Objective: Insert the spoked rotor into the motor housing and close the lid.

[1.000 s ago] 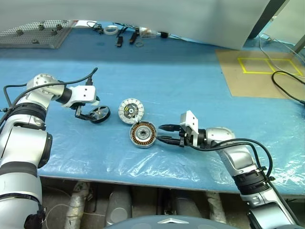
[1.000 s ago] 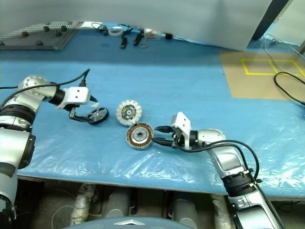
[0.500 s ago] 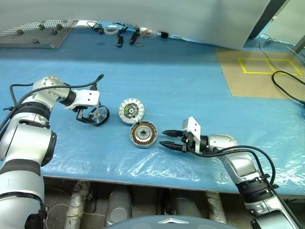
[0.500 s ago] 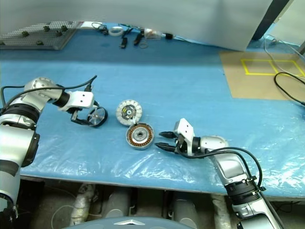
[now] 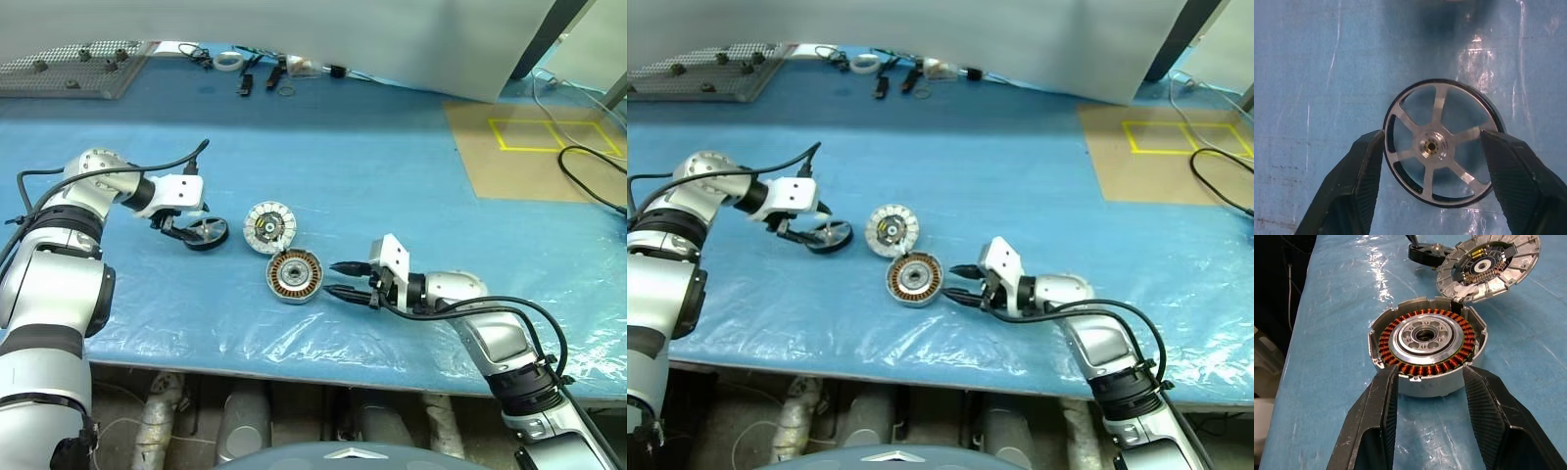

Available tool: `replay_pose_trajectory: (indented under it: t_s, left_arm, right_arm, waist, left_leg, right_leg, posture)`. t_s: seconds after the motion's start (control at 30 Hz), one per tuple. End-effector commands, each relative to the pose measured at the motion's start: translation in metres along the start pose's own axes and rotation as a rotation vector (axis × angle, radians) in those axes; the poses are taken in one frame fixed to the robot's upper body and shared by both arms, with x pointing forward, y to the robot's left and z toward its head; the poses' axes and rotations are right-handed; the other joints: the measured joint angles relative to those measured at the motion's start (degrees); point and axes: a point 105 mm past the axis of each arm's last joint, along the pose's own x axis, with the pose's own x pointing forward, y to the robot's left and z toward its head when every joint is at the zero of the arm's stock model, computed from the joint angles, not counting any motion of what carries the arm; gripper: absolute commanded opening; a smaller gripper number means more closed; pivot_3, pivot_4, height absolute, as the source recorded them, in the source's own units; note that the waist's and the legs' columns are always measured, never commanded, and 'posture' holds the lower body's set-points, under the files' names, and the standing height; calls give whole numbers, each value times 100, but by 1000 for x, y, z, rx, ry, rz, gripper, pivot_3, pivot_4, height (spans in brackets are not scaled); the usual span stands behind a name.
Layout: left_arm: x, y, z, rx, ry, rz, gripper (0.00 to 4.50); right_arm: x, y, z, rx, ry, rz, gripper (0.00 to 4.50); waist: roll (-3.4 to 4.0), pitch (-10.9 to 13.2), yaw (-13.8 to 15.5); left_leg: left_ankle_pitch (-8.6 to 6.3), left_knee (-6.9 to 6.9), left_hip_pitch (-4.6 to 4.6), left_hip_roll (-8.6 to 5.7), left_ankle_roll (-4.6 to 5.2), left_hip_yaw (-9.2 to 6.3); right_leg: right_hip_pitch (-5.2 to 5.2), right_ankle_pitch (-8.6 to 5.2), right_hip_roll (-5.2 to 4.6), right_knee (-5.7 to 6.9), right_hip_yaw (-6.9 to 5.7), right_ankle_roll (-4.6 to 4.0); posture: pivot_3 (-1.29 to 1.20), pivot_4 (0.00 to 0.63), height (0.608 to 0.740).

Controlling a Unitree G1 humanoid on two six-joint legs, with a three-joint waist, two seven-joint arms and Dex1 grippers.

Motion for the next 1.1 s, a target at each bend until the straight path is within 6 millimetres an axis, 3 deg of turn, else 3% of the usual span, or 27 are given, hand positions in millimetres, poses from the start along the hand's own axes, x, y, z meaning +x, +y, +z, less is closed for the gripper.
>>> replay_pose_trajectory:
  t_s: [0.03,0.3,0.87,1.0,1.1]
  left_arm:
    - [-3,-2,-7,9,32,8,3299]
    - [13,0,2,7,-6,18,3299]
    - [22,-14,-9,-3,53,-55,3299]
    - [21,-17,-12,0,67,-72,2521]
    - [22,-15,-14,5,70,-42,2519]
  right_arm:
    - [-1,3,15,-32,-32,14,2175]
    - [-8,0,10,-12,-16,-7,2175]
    - [-9,0,-6,4,3,-34,2175]
    - [-9,1,-10,1,8,-33,2175]
    - [-9,1,-12,2,9,-33,2175]
  waist:
    - [0,0,2]
    - [-2,1,28]
    - [-3,2,4]
    - [-3,2,4]
    - [-3,2,-1]
  left_leg:
    - [0,0,0,0,0,0]
    - [0,3,0,-2,-1,-3]
    - [0,3,1,-3,-1,-4]
    - [0,3,3,-3,-1,-4]
    - [-1,2,12,-3,0,-3]
  right_leg:
    - [0,0,0,0,0,0]
    - [5,2,-2,0,-1,3]
    - [5,3,-2,0,-2,5]
    - [6,3,-3,0,-1,5]
    - [13,3,-2,1,-1,4]
  posture:
    - [0,150,740]
    - [0,150,740]
    - [0,150,740]
    - [0,150,740]
    - [0,150,740]
